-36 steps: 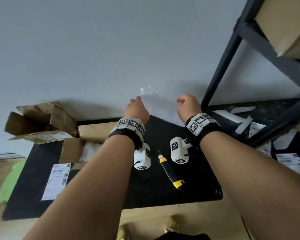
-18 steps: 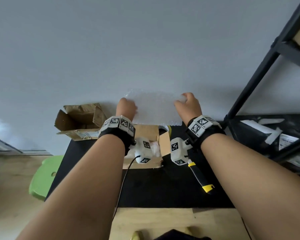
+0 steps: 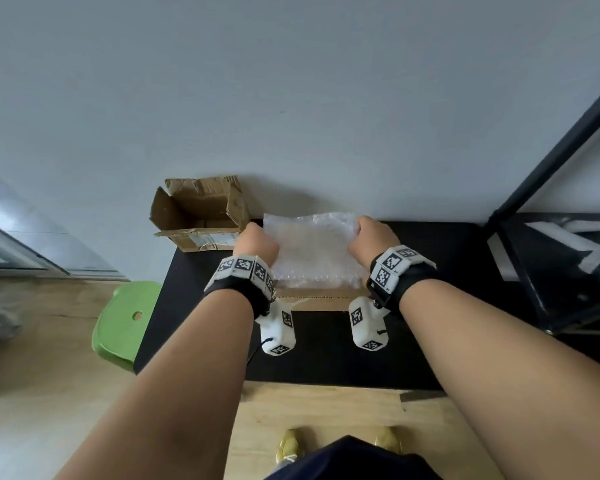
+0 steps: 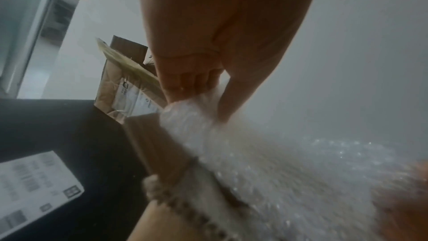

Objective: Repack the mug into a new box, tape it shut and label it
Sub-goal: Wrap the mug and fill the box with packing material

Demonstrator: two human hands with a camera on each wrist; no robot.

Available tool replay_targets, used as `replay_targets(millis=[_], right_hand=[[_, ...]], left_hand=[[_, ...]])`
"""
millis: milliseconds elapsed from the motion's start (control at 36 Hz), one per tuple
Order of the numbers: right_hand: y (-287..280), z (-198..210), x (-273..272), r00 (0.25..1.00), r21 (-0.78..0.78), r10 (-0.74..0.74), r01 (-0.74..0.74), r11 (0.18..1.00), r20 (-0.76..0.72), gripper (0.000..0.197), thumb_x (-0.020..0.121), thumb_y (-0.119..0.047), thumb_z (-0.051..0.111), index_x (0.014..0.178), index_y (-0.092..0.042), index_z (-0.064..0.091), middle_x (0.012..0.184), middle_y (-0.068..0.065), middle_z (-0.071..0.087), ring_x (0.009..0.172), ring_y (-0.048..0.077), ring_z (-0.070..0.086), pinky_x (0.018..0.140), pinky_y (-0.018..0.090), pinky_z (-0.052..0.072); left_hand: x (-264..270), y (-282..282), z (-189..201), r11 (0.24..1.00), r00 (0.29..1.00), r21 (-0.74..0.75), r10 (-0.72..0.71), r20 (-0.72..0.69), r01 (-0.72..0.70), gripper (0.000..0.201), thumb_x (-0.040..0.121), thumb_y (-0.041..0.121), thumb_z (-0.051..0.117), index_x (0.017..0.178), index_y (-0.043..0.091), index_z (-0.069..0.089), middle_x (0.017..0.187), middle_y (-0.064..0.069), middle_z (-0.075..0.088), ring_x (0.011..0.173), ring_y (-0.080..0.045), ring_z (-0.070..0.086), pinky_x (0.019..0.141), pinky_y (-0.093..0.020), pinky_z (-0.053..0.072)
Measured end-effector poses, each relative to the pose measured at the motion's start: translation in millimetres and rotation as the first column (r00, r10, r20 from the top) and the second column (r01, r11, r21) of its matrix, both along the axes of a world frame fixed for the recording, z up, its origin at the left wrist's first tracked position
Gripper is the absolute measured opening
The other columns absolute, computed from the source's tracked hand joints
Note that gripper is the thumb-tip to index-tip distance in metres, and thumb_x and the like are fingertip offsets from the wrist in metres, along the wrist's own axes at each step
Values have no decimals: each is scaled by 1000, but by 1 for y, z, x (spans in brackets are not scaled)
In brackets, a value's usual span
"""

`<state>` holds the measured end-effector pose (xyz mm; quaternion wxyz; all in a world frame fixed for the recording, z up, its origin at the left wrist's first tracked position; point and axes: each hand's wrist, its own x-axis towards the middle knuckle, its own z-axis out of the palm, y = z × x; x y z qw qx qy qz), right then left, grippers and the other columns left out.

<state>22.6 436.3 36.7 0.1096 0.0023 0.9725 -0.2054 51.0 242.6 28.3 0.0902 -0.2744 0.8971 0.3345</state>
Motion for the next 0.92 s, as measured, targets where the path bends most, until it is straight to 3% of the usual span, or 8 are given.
replay_targets(millis=[56, 167, 278, 361, 472, 556, 667, 917], right_hand=[[-2, -4, 2, 999, 36, -8, 6, 999, 51, 21, 90, -8, 49, 109, -9, 57, 109, 12, 62, 96, 31, 60, 73, 30, 42], [0, -14, 6, 987, 121, -17, -3, 993, 157, 47, 94, -8, 49, 140, -8, 39, 126, 14, 57, 109, 31, 60, 78, 31, 43], [6, -23, 9, 998, 59, -38, 35, 998, 46, 52, 89, -4, 48, 139, -13, 37, 128, 14, 53, 110, 33, 57, 80, 36, 46], [8, -22, 7, 997, 45, -37, 40, 998, -70, 48, 86, -4, 54, 131, -10, 40, 126, 17, 45, 112, 35, 52, 79, 38, 46], [8, -17, 4, 976, 10, 104, -104, 995, -192, 40, 83, -5, 55, 122, -15, 53, 121, 8, 46, 111, 26, 49, 84, 38, 51], [3, -17, 4, 968, 26, 223, -222, 975, -115, 39, 84, -10, 55, 119, -25, 61, 125, 1, 48, 117, 22, 47, 93, 37, 48], [-4, -22, 6, 930, 208, 350, -366, 907, 109, 53, 84, -12, 51, 133, -30, 51, 145, 2, 38, 135, 26, 36, 110, 44, 34], [-1, -47, 5, 907, 248, 389, -419, 873, 165, 58, 86, 2, 49, 142, -15, 40, 146, 11, 36, 115, 28, 53, 76, 31, 48]], left_hand=[[3, 0, -5, 998, 999, -45, -32, 17, 33, 34, 91, 5, 49, 125, 1, 44, 114, -16, 60, 105, -31, 59, 75, -34, 44], [7, 3, -15, 991, 994, -87, -100, 50, 104, 53, 91, 4, 47, 141, 3, 30, 117, -15, 60, 104, -29, 60, 75, -33, 46], [11, 8, -19, 982, 990, -124, -142, 20, 144, 67, 88, 0, 47, 148, 7, 18, 134, -16, 49, 116, -30, 54, 82, -34, 47], [11, 8, -13, 930, 969, -301, -238, -61, 210, 56, 84, 3, 52, 137, 7, 33, 135, -14, 39, 125, -29, 40, 98, -36, 42], [6, 11, -3, 873, 929, -338, -371, 8, 352, 34, 82, 7, 53, 116, 8, 53, 121, -9, 49, 113, -27, 46, 96, -38, 46], [5, 15, -1, 809, 864, -303, -478, 159, 504, 35, 82, 7, 51, 116, 9, 59, 125, -11, 47, 112, -27, 48, 97, -40, 47], [7, 17, -5, 752, 819, -325, -524, 233, 573, 52, 83, 1, 51, 132, 15, 50, 136, -9, 41, 124, -29, 40, 102, -41, 43], [8, 21, -24, 658, 774, -411, -571, 274, 631, 58, 82, 6, 63, 136, 18, 46, 130, -5, 47, 125, -26, 40, 99, -43, 46]])
